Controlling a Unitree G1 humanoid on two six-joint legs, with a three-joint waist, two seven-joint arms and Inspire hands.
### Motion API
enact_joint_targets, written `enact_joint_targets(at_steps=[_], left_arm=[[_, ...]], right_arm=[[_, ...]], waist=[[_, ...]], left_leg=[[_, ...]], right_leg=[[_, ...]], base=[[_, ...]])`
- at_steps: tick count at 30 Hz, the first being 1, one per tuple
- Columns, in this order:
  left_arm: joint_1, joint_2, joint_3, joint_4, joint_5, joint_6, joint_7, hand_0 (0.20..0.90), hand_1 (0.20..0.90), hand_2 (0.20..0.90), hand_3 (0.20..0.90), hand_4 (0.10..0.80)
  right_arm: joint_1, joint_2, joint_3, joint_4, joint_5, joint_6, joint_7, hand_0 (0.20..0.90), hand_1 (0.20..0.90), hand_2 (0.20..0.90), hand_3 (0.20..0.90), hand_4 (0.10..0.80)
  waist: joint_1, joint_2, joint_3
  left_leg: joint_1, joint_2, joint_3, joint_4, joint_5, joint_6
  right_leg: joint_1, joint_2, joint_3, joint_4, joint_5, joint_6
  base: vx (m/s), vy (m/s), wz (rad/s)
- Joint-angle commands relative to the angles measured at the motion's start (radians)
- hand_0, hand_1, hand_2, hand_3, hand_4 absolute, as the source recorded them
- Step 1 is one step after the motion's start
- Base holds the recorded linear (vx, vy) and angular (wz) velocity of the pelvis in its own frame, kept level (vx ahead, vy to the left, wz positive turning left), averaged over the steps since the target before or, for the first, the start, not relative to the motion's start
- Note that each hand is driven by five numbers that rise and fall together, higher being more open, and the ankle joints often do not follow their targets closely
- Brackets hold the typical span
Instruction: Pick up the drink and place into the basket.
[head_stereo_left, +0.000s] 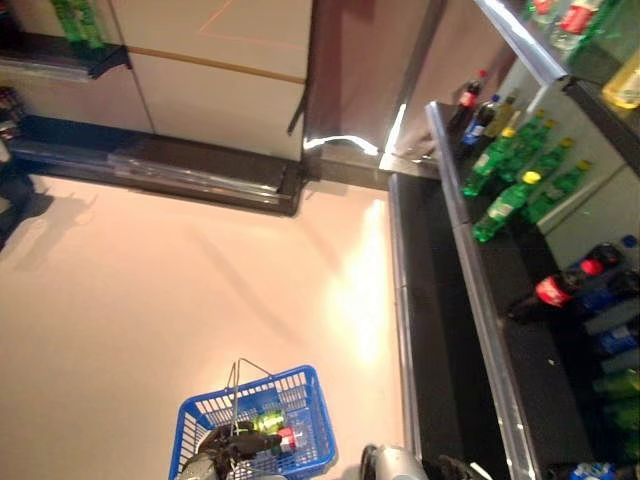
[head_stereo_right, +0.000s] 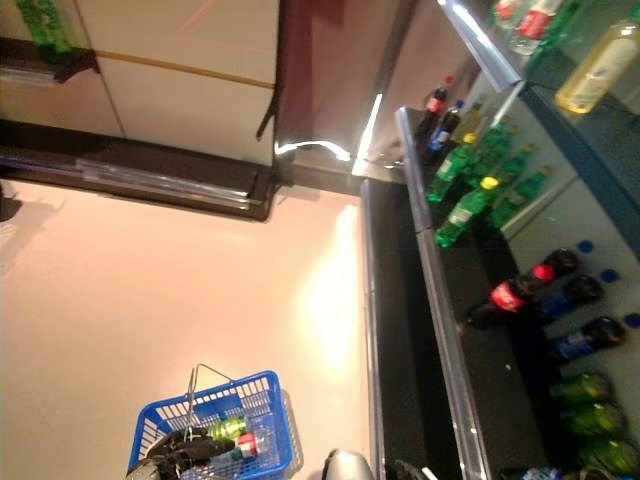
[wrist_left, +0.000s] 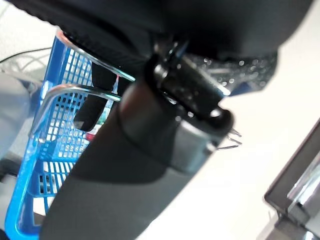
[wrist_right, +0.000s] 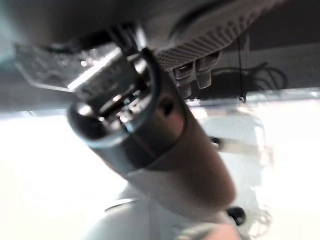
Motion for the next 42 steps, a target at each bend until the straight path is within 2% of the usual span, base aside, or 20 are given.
enact_joint_targets(at_steps=[1, 3, 4, 6, 9, 13, 15, 18, 20, 21, 23, 26, 28, 30, 32, 34, 35, 38, 40, 42], left_arm=[[-0.114, 0.025, 0.029, -0.076, 0.017, -0.162, -0.055, 0.300, 0.300, 0.300, 0.200, 0.100], [-0.110, 0.029, 0.034, -0.045, 0.020, -0.177, -0.081, 0.300, 0.300, 0.300, 0.200, 0.100], [-0.100, 0.029, 0.028, -0.029, 0.021, -0.194, -0.100, 0.300, 0.300, 0.300, 0.200, 0.100], [-0.092, 0.022, 0.022, -0.019, 0.021, -0.208, -0.114, 0.300, 0.300, 0.300, 0.200, 0.100], [-0.094, 0.010, 0.017, -0.017, 0.018, -0.206, -0.120, 0.300, 0.300, 0.300, 0.200, 0.100], [-0.111, 0.000, 0.013, -0.033, 0.007, -0.197, -0.126, 0.300, 0.300, 0.300, 0.200, 0.100], [-0.123, -0.008, 0.018, -0.048, -0.026, -0.192, -0.115, 0.300, 0.300, 0.300, 0.200, 0.100], [-0.131, -0.021, 0.015, -0.070, -0.028, -0.184, -0.107, 0.300, 0.300, 0.300, 0.200, 0.100], [-0.129, -0.027, 0.002, -0.097, -0.023, -0.174, -0.102, 0.300, 0.300, 0.300, 0.200, 0.100], [-0.122, -0.027, -0.007, -0.114, -0.018, -0.172, -0.100, 0.300, 0.300, 0.300, 0.200, 0.100], [-0.110, -0.024, -0.011, -0.122, -0.029, -0.183, -0.099, 0.300, 0.300, 0.300, 0.200, 0.100], [-0.103, -0.011, 0.004, -0.137, -0.046, -0.175, -0.100, 0.300, 0.300, 0.300, 0.200, 0.100], [-0.104, -0.009, 0.012, -0.139, -0.050, -0.166, -0.096, 0.300, 0.300, 0.300, 0.200, 0.100], [-0.097, -0.014, 0.019, -0.137, -0.048, -0.165, -0.094, 0.300, 0.300, 0.300, 0.200, 0.100], [-0.086, -0.017, 0.020, -0.144, -0.050, -0.167, -0.095, 0.300, 0.300, 0.300, 0.200, 0.100], [-0.067, -0.018, 0.024, -0.153, -0.052, -0.175, -0.100, 0.300, 0.300, 0.300, 0.200, 0.100], [-0.063, -0.013, 0.029, -0.153, -0.064, -0.179, -0.105, 0.300, 0.300, 0.300, 0.200, 0.100], [-0.069, 0.001, 0.042, -0.133, -0.067, -0.184, -0.109, 0.300, 0.300, 0.300, 0.200, 0.100], [-0.080, 0.013, 0.039, -0.117, -0.068, -0.192, -0.121, 0.300, 0.300, 0.300, 0.200, 0.100], [-0.105, 0.022, 0.032, -0.109, -0.067, -0.183, -0.127, 0.300, 0.300, 0.300, 0.200, 0.100]], right_arm=[[-0.014, -0.017, -0.004, 0.044, 0.002, -0.049, -0.001, 0.900, 0.900, 0.900, 0.900, 0.800], [-0.017, -0.022, -0.013, 0.048, 0.001, -0.042, 0.001, 0.900, 0.900, 0.900, 0.900, 0.800], [-0.013, -0.024, -0.016, 0.049, 0.008, -0.032, -0.002, 0.900, 0.900, 0.900, 0.900, 0.800], [-0.010, -0.024, -0.018, 0.063, 0.019, -0.025, -0.009, 0.900, 0.900, 0.900, 0.900, 0.800], [-0.001, -0.014, -0.015, 0.074, 0.016, -0.008, -0.026, 0.900, 0.900, 0.900, 0.900, 0.800], [-0.008, -0.025, -0.009, 0.065, 0.017, -0.011, -0.027, 0.900, 0.900, 0.900, 0.900, 0.800], [-0.018, -0.035, -0.006, 0.054, 0.004, -0.012, -0.023, 0.900, 0.900, 0.900, 0.900, 0.800], [-0.027, -0.053, -0.004, 0.042, 0.009, -0.006, -0.031, 0.900, 0.900, 0.900, 0.900, 0.800], [-0.027, -0.068, -0.018, 0.035, 0.042, -0.015, -0.029, 0.900, 0.900, 0.900, 0.900, 0.800], [-0.029, -0.075, -0.032, 0.026, 0.060, -0.023, -0.022, 0.900, 0.900, 0.900, 0.900, 0.800], [-0.039, -0.074, -0.038, 0.023, 0.042, -0.023, -0.017, 0.900, 0.900, 0.900, 0.900, 0.800], [-0.045, -0.068, -0.023, 0.029, 0.032, -0.017, -0.013, 0.900, 0.900, 0.900, 0.900, 0.800], [-0.045, -0.062, -0.007, 0.038, 0.028, -0.012, -0.013, 0.900, 0.900, 0.900, 0.900, 0.800], [-0.037, -0.061, 0.002, 0.054, 0.020, -0.021, -0.015, 0.900, 0.900, 0.900, 0.900, 0.800], [-0.029, -0.064, 0.006, 0.060, 0.022, -0.027, -0.018, 0.900, 0.900, 0.900, 0.900, 0.800], [-0.024, -0.065, 0.005, 0.058, 0.011, -0.027, -0.023, 0.900, 0.900, 0.900, 0.900, 0.800], [-0.025, -0.066, 0.005, 0.058, -0.001, -0.026, -0.025, 0.900, 0.900, 0.900, 0.900, 0.800], [-0.023, -0.069, 0.011, 0.063, 0.013, -0.028, -0.021, 0.900, 0.900, 0.900, 0.900, 0.800], [-0.006, -0.064, 0.013, 0.055, -0.002, -0.045, -0.008, 0.900, 0.900, 0.900, 0.900, 0.800], [0.004, -0.046, 0.018, 0.050, 0.026, -0.051, -0.019, 0.900, 0.900, 0.900, 0.900, 0.800]], waist=[[0.003, -0.006, -0.038], [-0.011, 0.003, -0.034], [-0.024, 0.000, -0.034], [-0.032, -0.006, -0.042], [-0.049, -0.016, -0.053], [-0.063, -0.019, -0.059], [-0.068, -0.021, -0.058], [-0.054, -0.035, -0.041], [-0.037, -0.052, -0.022], [-0.024, -0.055, -0.009], [-0.010, -0.050, 0.005], [0.004, -0.037, 0.011], [0.020, -0.024, 0.010], [0.038, -0.018, 0.005], [0.053, -0.015, 0.001], [0.071, -0.013, -0.005], [0.077, -0.019, -0.010], [0.085, -0.031, -0.023], [0.081, -0.047, -0.034], [0.072, -0.065, -0.052]], left_leg=[[0.045, -0.062, -0.051, -0.002, -0.080, -0.076], [0.071, -0.069, -0.078, -0.002, -0.084, -0.072], [0.091, -0.085, -0.105, 0.002, -0.093, -0.061], [0.105, -0.106, -0.135, 0.013, -0.104, -0.050], [0.127, -0.110, -0.134, 0.057, -0.146, -0.044], [0.144, -0.074, -0.079, 0.159, -0.172, -0.074], [0.101, -0.036, -0.018, 0.365, -0.068, -0.126], [-0.042, -0.006, 0.034, 0.640, 0.027, -0.171], [-0.166, 0.042, 0.063, 0.769, 0.054, -0.184], [-0.220, 0.067, 0.073, 0.775, 0.048, -0.178], [-0.214, 0.052, 0.079, 0.658, 0.024, -0.160], [-0.195, 0.075, 0.087, 0.397, 0.062, -0.162], [-0.204, 0.091, 0.074, 0.178, 0.101, -0.176], [-0.219, 0.099, 0.058, 0.053, 0.140, -0.191], [-0.243, 0.096, 0.039, 0.021, 0.159, -0.202], [-0.269, 0.082, 0.004, 0.042, 0.155, -0.196], [-0.286, 0.064, -0.031, 0.087, 0.135, -0.181], [-0.292, 0.036, -0.072, 0.117, 0.106, -0.161], [-0.287, 0.015, -0.076, 0.134, 0.081, -0.138], [-0.256, -0.004, -0.064, 0.111, 0.065, -0.113]], right_leg=[[-0.058, 0.030, 0.043, -0.105, 0.182, 0.000], [-0.085, 0.058, 0.058, -0.121, 0.186, -0.006], [-0.093, 0.089, 0.090, -0.075, 0.190, -0.015], [-0.074, 0.115, 0.113, -0.057, 0.181, -0.025], [-0.045, 0.132, 0.136, -0.022, 0.165, -0.042], [0.021, 0.142, 0.122, -0.011, 0.117, -0.086], [0.075, 0.149, 0.115, -0.025, 0.085, -0.119], [0.131, 0.147, 0.107, -0.030, 0.051, -0.154], [0.182, 0.139, 0.094, -0.031, 0.026, -0.175], [0.215, 0.138, 0.085, -0.035, 0.009, -0.179], [0.240, 0.149, 0.096, -0.039, -0.011, -0.173], [0.268, 0.187, 0.126, -0.037, -0.045, -0.166], [0.302, 0.216, 0.151, -0.044, -0.071, -0.161], [0.341, 0.227, 0.174, -0.060, -0.087, -0.157], [0.371, 0.235, 0.198, -0.062, -0.106, -0.157], [0.391, 0.234, 0.227, -0.053, -0.133, -0.155], [0.388, 0.226, 0.249, -0.037, -0.146, -0.150], [0.387, 0.209, 0.264, -0.010, -0.168, -0.129], [0.379, 0.194, 0.271, 0.014, -0.163, -0.110], [0.346, 0.158, 0.244, 0.036, -0.117, -0.079]], base=[[0.430, -0.090, 0.70], [0.451, -0.079, 0.65], [0.428, -0.087, 0.63], [0.410, -0.124, 0.75], [0.356, -0.170, 0.99], [0.213, -0.171, 0.64], [0.166, -0.232, 0.07], [0.094, -0.200, 0.12], [0.107, -0.213, 0.20], [0.155, -0.142, 0.13], [0.199, -0.048, 0.03], [0.292, 0.021, -0.12], [0.383, 0.048, -0.29], [0.395, 0.042, -0.38], [0.337, 0.045, -0.43], [0.350, 0.099, -0.77], [0.332, 0.128, -1.14], [0.325, 0.141, -1.39], [0.340, 0.169, -0.62], [0.309, 0.175, -0.53]])
